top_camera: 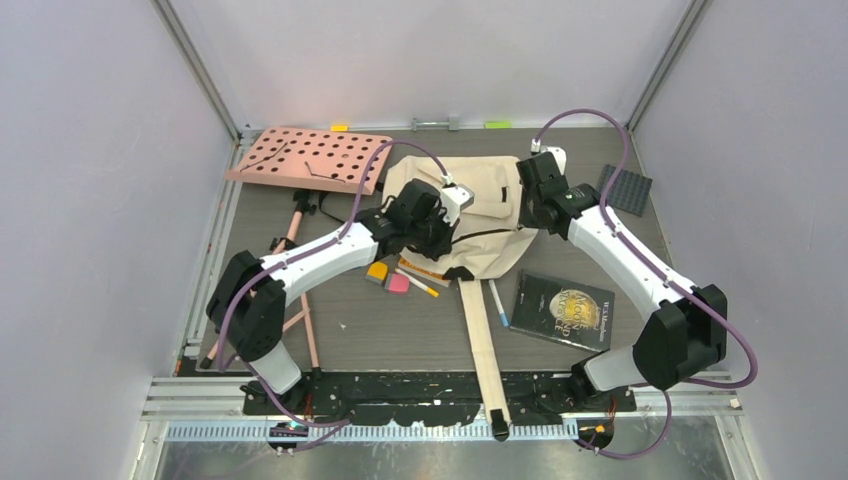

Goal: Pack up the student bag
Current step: Unzip the student bag at the center of the board.

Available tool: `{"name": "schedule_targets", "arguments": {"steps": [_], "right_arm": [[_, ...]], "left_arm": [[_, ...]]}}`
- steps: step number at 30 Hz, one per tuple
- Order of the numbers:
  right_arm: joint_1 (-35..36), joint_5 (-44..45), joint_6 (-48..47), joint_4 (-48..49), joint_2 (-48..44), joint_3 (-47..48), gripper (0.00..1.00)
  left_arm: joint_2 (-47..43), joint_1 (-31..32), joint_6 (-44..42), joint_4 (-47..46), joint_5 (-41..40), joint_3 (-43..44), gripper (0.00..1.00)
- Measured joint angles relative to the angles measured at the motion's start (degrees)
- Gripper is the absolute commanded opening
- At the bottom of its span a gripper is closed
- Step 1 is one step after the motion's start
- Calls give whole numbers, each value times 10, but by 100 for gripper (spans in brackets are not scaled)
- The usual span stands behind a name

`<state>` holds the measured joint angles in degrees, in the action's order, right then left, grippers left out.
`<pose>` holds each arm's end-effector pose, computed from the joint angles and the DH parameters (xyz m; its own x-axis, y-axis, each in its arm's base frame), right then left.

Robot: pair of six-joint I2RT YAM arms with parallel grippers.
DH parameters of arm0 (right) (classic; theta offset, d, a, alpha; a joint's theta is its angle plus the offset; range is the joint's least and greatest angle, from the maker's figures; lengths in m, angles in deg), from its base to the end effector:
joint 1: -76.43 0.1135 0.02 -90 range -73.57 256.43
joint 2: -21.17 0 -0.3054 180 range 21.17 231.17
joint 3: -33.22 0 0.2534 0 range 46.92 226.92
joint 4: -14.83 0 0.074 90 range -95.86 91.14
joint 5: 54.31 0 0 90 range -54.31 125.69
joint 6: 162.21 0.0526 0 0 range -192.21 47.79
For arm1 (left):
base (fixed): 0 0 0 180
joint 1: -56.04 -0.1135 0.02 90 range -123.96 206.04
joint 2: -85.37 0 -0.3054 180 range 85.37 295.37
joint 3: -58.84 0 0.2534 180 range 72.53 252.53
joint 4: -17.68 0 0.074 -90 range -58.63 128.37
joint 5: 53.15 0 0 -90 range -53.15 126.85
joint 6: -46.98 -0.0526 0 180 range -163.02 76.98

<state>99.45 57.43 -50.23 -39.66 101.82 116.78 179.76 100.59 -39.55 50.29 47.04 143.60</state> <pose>0.2835 0.0993 0.3314 -0.7253 0.0696 -0.6849 0.1295 0.9909 -0.0365 0.2688 -0.2776 0.2911 -0.5256 0.4338 -0.7318 0.7534 0.6369 -0.1635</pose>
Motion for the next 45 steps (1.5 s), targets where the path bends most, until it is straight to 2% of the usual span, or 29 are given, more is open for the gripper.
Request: {"name": "schedule_targets", "arguments": {"steps": [1, 4, 7, 12, 20, 27, 31, 40, 45], "right_arm": [[-1, -5, -1, 0, 1, 0, 1], [-4, -24, -9, 4, 1, 0, 1], [-7, -42, -17, 9, 1, 0, 1], [-10, -76, -29, 19, 1, 0, 1], [-10, -97, -34, 26, 1, -1, 1], [-10, -99, -34, 26, 1, -1, 1], [-10, -99, -34, 26, 1, -1, 1], [-10, -98, -34, 26, 2, -1, 1], [-10, -83, -35, 14, 10, 7, 1]], "left_arm": [[0, 0, -1, 1, 0, 0, 6], [0, 0, -5, 12, 1, 3, 42], [-2, 0, -8, 41, 3, 16, 56], [-1, 4, -10, 57, 10, 63, 64], [33, 20, -10, 49, 43, 163, 66], [105, 30, -9, 41, 60, 186, 60], [131, 34, -6, 40, 61, 193, 47], [140, 40, 6, 40, 65, 197, 0], [138, 41, -4, 31, 74, 182, 0]]}}
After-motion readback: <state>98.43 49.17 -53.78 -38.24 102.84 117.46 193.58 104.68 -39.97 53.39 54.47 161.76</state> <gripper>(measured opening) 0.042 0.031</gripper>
